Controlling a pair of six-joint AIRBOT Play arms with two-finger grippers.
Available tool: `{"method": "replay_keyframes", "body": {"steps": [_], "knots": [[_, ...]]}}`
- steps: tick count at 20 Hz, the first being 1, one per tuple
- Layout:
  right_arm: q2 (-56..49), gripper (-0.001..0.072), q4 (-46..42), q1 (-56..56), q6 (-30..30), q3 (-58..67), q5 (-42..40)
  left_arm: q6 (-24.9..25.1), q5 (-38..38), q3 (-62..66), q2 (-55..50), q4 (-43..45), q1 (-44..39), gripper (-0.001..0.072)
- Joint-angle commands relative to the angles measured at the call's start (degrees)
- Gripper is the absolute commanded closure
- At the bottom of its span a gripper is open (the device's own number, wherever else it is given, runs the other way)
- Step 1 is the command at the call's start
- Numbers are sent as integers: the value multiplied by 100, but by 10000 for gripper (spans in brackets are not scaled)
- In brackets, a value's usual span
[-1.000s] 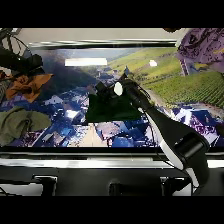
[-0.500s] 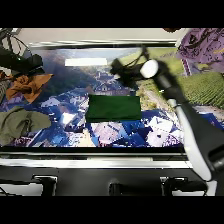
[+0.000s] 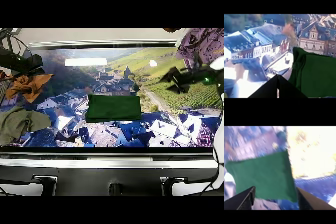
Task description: Fold the clothes and pants, and hang the long-sleeved shirts on hangers.
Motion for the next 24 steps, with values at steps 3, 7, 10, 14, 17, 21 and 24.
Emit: {"method": "replay_keyframes", "body": {"steps": [3, 7, 10, 14, 17, 21, 24], "knots": [[-1010, 171, 1451, -374, -1814, -981, 144, -22, 0, -2, -4, -2, 4, 683], [-1639, 185, 1764, 59, -2236, -1165, -79, -192, 0, -2, -4, 0, 4, 683], [-1818, 240, 1851, 407, -2378, -1165, -404, -195, 0, -2, -4, -2, 4, 683], [-1867, 241, 1808, 763, -2411, -1165, -695, -529, -2, -2, -4, -2, 4, 683], [-1869, 353, 1814, 861, -2396, -1165, -726, -535, -2, -2, -4, -2, 4, 683], [-1784, 680, 2026, 857, -2367, -1147, -442, -535, -2, -2, -4, -2, 4, 683], [-1530, 680, 1746, 848, -1908, -527, -566, -518, 0, -2, -4, 2, 4, 683]]}}
